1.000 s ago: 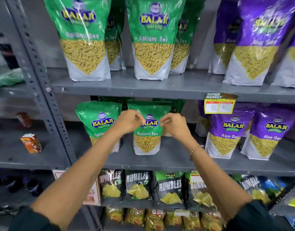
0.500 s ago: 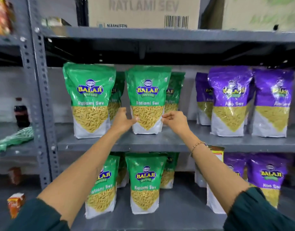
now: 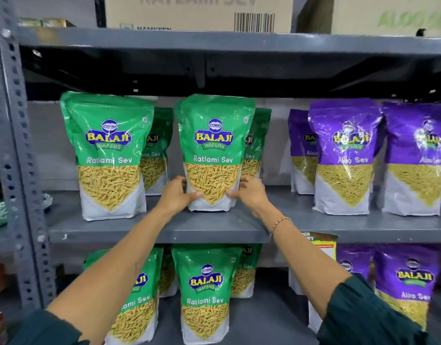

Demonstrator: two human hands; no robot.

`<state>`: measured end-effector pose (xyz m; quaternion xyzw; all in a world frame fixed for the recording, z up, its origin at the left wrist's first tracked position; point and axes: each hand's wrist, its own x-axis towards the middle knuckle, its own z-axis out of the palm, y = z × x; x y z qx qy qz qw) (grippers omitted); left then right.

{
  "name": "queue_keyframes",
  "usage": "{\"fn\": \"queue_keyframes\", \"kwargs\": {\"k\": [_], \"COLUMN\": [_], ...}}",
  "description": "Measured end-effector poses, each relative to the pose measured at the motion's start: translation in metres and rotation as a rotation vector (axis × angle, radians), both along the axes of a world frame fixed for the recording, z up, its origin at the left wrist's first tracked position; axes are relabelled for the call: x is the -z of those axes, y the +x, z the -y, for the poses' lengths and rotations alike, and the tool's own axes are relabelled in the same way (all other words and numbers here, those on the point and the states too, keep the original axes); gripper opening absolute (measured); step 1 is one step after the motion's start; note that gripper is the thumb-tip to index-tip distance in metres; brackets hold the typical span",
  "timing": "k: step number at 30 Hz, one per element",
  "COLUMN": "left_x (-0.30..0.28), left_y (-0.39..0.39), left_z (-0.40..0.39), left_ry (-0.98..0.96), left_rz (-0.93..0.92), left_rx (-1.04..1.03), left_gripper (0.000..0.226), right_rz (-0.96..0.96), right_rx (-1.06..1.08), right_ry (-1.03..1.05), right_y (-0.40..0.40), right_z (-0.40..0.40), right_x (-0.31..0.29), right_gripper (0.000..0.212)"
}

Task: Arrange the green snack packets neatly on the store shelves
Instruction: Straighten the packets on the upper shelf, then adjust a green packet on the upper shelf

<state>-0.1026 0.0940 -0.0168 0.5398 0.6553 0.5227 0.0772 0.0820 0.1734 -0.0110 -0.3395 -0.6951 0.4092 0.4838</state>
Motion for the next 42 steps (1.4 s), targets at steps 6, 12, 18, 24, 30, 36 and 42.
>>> {"fn": "queue_keyframes", "kwargs": {"k": [6,12,18,24,30,36,42], "left_x": [-0.007,-0.002,0.011,0.014,0.011,0.005,0.006], "left_y": [0.034,0.062,0.067,0.064,0.036,-0.052,-0.153], "left_z": [-0.011,-0.025,-0.031,-0.030,0.019,0.088,0.110], "left_ry": [-0.001,0.000,0.014,0.010,0.280,0.737,0.122], "left_rz": [0.015,0.032,0.008,0.026,-0.050,-0.241,0.196], "left_rx": [0.053,0.095,0.075,0.131,0.013,-0.463,-0.303], "left_gripper": [0.051,0.052,0.051,0.065,0.049,0.060,0.110], "right_rz": [-0.045,-0.025,-0.024,0.040,-0.164,0.065,0.217], "right_rx": [0.026,0.046,0.009,0.008,0.369,-0.012,-0.304], "right_ry": [0.013,0.008,0.010,0.028,0.512,0.499,0.185], "right_y": [0.043,0.073,0.075,0.079,0.046,-0.056,-0.153], "right_z": [-0.015,-0.025,-0.035,-0.029,0.027,0.064,0.078], "right_x": [-0.006,-0.004,0.007,0.011,0.009,-0.010,-0.011], "right_gripper": [0.039,0.035,0.035,0.059,0.011,0.015,0.077]}}
